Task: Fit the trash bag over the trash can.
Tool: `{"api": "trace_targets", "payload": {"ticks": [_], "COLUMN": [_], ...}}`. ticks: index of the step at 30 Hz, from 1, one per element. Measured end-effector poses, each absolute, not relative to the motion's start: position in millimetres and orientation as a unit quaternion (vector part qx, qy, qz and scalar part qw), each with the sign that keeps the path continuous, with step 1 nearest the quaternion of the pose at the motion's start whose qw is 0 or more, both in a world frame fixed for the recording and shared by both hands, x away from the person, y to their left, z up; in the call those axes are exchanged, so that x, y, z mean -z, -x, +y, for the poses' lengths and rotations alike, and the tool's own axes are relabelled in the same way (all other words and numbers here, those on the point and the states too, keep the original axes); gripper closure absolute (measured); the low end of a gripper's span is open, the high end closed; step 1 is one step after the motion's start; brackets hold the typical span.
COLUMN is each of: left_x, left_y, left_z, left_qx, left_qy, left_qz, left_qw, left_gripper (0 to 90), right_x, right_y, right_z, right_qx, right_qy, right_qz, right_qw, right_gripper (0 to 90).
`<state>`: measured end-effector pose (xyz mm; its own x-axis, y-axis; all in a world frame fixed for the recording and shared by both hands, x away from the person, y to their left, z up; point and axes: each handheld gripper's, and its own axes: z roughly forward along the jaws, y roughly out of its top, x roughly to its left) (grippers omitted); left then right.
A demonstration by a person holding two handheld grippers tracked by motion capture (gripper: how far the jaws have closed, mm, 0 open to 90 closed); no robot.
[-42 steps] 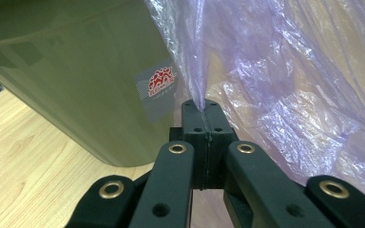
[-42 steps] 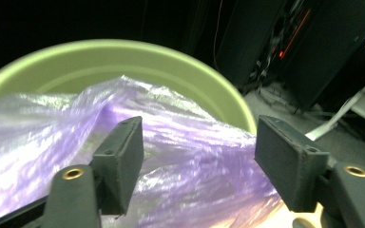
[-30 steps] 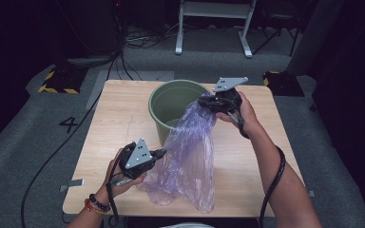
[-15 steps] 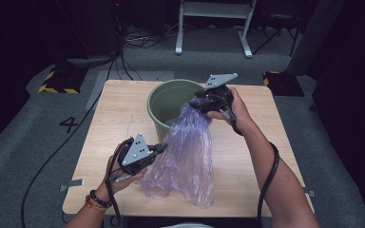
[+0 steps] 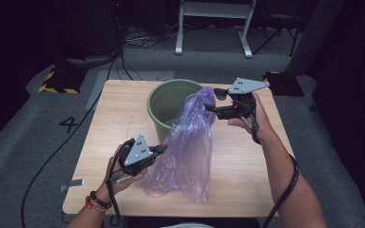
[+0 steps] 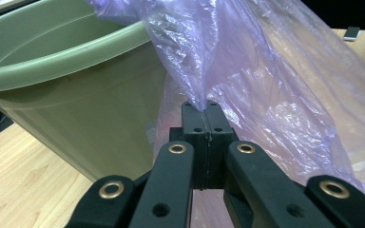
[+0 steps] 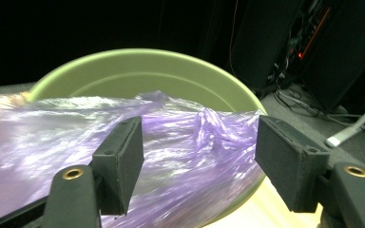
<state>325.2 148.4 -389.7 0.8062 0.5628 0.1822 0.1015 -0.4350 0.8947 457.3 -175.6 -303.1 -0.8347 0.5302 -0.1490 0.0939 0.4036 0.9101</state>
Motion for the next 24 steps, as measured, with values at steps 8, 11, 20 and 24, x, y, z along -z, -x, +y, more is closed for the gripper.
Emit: {"api": "trace_targets", "payload": {"ticks": [8,11,20,24], "left_x": [395,395,390,389], "left_y": [-327,-327,-326,-326], "left_z": [151,150,148,147], "left_qx": [-0.227,-0.225,-0.227,-0.227], "left_qy": [-0.814,-0.814,-0.813,-0.811], "left_qz": [0.21,0.21,0.204,0.202], "left_qw": [0.491,0.493,0.497,0.499], "left_gripper": [90.0,90.0,90.0,90.0], "right_x": [331,345,358,358], "right_y": [-436,-437,-435,-433], "right_z": [-201,-207,-200,-201], "right_qx": [-0.517,-0.523,-0.549,-0.544], "right_qy": [-0.203,-0.212,-0.185,-0.183], "right_qz": [0.807,0.806,0.805,0.806], "right_qw": [0.203,0.178,0.13,0.142], "right_gripper": [32.8,35.9,65.1,80.3]}}
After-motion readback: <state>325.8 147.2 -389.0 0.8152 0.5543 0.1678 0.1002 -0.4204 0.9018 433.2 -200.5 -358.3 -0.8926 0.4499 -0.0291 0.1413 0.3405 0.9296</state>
